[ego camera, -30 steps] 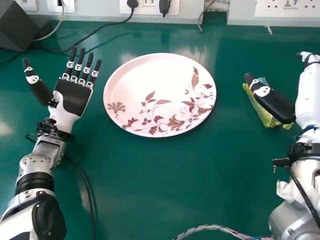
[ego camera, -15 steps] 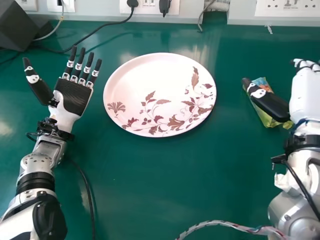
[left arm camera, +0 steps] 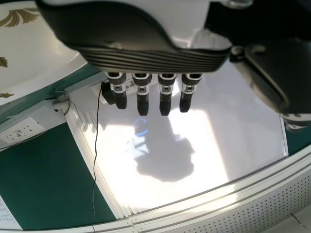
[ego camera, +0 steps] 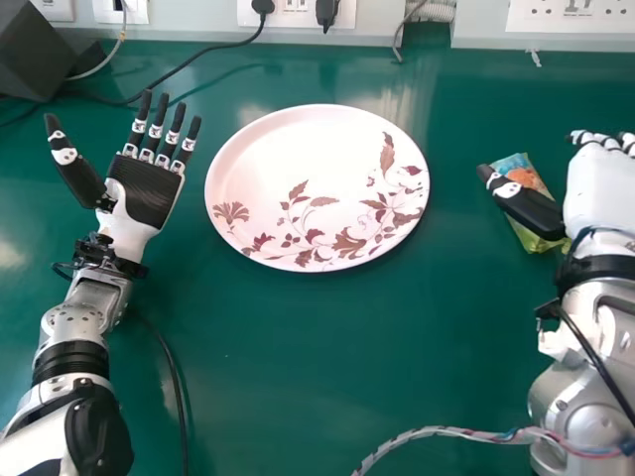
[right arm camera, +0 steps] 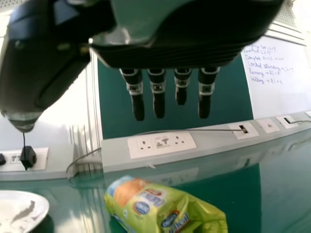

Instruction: Pick up biscuit and place it in the plate

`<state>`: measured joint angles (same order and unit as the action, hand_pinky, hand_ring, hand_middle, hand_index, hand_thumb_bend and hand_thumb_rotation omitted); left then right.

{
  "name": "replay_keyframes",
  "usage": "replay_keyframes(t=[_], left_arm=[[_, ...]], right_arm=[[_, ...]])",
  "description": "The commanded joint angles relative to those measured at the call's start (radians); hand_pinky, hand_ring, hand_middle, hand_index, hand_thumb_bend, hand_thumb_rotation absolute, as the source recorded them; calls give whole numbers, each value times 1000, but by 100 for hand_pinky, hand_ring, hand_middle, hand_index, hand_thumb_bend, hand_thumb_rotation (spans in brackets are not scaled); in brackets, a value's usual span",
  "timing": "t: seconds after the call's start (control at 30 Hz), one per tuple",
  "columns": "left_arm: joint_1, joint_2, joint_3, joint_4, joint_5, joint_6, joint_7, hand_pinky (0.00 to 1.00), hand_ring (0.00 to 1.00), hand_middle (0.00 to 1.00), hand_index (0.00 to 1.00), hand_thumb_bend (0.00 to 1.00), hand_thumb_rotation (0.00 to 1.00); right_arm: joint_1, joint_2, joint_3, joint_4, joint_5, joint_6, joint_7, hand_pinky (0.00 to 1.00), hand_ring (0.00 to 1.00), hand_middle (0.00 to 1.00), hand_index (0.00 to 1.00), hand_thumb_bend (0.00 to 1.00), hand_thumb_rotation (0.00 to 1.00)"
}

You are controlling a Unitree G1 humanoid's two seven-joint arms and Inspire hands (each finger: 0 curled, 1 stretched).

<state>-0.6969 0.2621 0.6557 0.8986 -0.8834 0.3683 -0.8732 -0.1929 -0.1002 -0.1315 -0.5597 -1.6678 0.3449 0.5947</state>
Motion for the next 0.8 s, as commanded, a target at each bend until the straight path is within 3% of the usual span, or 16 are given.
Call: replay_keyframes(t=[0.0, 0.77], left_arm=[[11, -11, 2, 10, 5, -3, -3, 100, 98, 100, 100, 100, 81], [17, -14, 5, -2, -2, 2, -12, 100, 97, 100, 100, 100, 74]], right_arm=[[-19, -18, 6, 19, 8, 11, -9, 84, 86, 94, 90, 100, 81], [-48, -89, 49, 180, 111, 122, -55, 86, 88, 95, 92, 100, 81]])
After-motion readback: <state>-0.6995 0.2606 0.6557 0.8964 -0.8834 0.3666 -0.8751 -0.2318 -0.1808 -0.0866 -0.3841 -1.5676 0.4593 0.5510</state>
